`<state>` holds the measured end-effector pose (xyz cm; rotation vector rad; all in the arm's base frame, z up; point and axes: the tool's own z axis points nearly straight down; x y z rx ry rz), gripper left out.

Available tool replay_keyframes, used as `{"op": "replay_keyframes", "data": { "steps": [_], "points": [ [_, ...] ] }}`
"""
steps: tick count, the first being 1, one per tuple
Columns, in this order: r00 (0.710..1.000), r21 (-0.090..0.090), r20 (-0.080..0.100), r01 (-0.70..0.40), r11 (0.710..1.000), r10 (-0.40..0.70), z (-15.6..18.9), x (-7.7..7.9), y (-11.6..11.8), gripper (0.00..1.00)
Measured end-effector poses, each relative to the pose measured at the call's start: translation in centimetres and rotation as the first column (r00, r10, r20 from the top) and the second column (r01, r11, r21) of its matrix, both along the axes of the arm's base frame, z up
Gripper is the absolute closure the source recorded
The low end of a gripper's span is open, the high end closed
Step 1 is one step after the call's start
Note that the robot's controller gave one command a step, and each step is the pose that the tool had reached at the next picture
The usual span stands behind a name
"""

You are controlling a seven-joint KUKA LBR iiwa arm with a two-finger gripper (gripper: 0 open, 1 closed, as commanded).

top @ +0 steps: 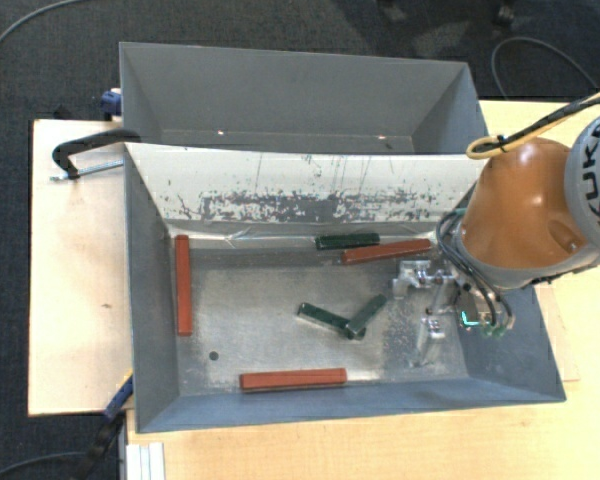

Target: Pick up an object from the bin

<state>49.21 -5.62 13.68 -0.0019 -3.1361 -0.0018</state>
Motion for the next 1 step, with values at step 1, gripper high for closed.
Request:
{"op": "replay_keyframes", "data": {
  "steps": [1],
  "points": [
    [1.000, 0.004, 0.000, -0.008, 1.000, 0.008, -7.00, 0.72, 5.55, 0.00]
  ]
}}
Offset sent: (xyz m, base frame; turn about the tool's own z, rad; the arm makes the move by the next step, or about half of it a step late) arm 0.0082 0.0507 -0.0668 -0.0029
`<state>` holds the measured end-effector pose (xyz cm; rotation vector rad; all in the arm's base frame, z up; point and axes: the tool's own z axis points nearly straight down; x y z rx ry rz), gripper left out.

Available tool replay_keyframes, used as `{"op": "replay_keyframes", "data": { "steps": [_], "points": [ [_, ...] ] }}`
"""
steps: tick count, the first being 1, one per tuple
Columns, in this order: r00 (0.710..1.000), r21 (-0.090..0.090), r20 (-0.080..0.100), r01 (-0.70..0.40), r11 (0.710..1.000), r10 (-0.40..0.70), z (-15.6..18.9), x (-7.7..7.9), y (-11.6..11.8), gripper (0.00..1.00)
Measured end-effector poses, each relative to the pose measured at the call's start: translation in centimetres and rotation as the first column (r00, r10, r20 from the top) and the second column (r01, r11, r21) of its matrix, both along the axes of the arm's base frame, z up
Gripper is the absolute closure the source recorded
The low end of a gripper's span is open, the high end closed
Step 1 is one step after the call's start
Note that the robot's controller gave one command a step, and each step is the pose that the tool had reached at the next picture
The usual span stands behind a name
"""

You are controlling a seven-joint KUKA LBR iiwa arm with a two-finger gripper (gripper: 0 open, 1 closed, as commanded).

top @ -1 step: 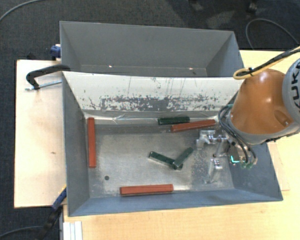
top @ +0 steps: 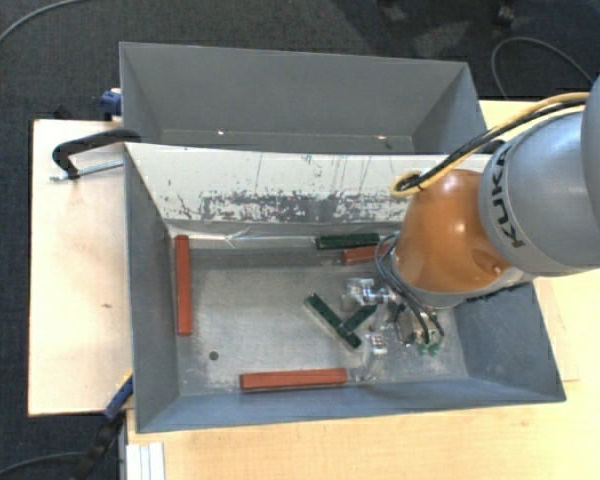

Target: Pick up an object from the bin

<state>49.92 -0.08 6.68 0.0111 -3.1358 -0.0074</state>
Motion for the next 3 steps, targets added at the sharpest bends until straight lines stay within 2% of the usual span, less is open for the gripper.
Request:
{"op": "replay_keyframes", "data": {
  "steps": [1, 2, 3],
  "points": [
    [1.000, -0.004, 0.006, 0.004, 1.000, -0.004, 0.4, 0.2, -0.4, 1.00],
    [1.000, -0.003, 0.021, -0.009, 1.000, 0.009, 12.9, 4.2, 1.2, 1.00],
    [1.000, -0.004, 0.011, -0.008, 1.000, 0.008, 12.4, 3.9, 1.1, 0.00]
  ]
}}
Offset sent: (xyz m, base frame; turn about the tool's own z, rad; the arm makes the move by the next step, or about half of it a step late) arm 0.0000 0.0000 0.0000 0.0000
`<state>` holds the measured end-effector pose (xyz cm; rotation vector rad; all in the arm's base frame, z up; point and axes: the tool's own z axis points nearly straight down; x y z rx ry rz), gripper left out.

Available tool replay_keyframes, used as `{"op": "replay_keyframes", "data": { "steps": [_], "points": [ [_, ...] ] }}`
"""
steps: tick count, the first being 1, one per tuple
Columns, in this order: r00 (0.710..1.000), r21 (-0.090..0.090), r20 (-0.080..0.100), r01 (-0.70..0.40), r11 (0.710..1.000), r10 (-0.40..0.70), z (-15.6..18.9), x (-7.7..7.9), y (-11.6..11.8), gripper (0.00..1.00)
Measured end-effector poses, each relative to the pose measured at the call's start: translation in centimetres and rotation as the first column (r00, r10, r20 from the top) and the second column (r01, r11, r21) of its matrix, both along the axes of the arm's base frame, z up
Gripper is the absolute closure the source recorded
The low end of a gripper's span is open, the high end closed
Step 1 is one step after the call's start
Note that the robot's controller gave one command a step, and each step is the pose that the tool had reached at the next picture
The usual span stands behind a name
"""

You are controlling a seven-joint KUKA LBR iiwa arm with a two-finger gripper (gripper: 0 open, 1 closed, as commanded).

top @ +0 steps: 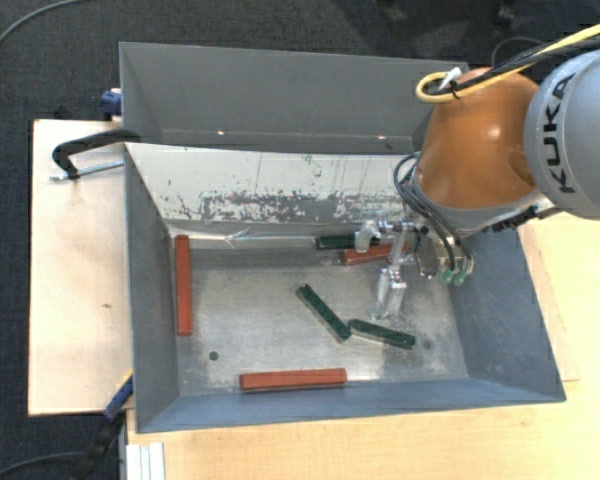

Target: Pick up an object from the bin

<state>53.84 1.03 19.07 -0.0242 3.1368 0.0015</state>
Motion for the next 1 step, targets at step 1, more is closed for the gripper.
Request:
{"op": "replay_keyframes", "data": {
  "steps": [1],
  "points": [
    [0.999, -0.001, -0.013, 0.044, 0.999, -0.044, -12.39, -3.43, -2.41, 0.00]
  ]
}}
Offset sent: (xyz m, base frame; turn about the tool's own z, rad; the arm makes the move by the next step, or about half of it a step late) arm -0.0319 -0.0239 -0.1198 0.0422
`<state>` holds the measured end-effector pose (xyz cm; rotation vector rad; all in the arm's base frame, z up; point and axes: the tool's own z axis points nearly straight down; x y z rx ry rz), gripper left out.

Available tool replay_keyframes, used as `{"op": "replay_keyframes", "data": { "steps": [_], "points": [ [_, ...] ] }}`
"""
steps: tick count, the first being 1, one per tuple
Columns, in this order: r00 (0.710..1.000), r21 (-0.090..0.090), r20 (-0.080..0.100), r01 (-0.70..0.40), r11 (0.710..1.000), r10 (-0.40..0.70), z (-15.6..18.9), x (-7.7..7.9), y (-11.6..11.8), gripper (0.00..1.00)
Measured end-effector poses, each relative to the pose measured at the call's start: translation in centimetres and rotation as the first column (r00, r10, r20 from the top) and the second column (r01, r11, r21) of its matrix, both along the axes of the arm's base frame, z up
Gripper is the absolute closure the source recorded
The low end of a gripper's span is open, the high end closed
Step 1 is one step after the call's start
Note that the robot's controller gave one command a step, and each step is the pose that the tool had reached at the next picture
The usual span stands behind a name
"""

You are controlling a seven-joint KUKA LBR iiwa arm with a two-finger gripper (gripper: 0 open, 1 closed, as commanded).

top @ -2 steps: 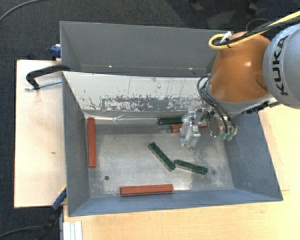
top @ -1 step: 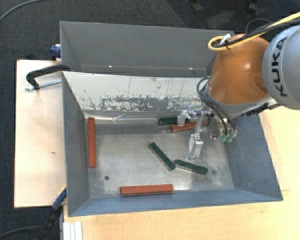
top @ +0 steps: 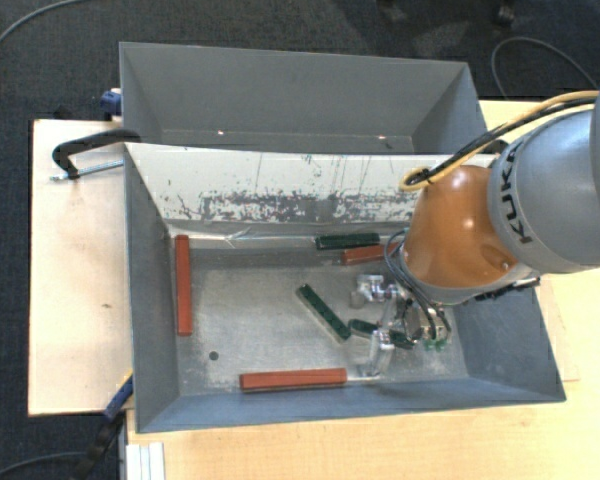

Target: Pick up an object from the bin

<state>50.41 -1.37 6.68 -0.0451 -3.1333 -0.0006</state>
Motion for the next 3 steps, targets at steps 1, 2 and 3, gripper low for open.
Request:
{"op": "replay_keyframes", "data": {
  "steps": [1, 2, 3],
  "points": [
    [1.000, 0.000, 0.010, -0.002, 1.000, 0.002, 0.5, 0.3, 0.1, 1.00],
    [1.000, 0.002, 0.009, -0.015, 1.000, 0.015, 2.7, -1.1, 2.5, 1.00],
    [1.000, 0.001, 0.008, -0.014, 1.000, 0.014, 2.6, -1.1, 2.4, 0.00]
  ]
}}
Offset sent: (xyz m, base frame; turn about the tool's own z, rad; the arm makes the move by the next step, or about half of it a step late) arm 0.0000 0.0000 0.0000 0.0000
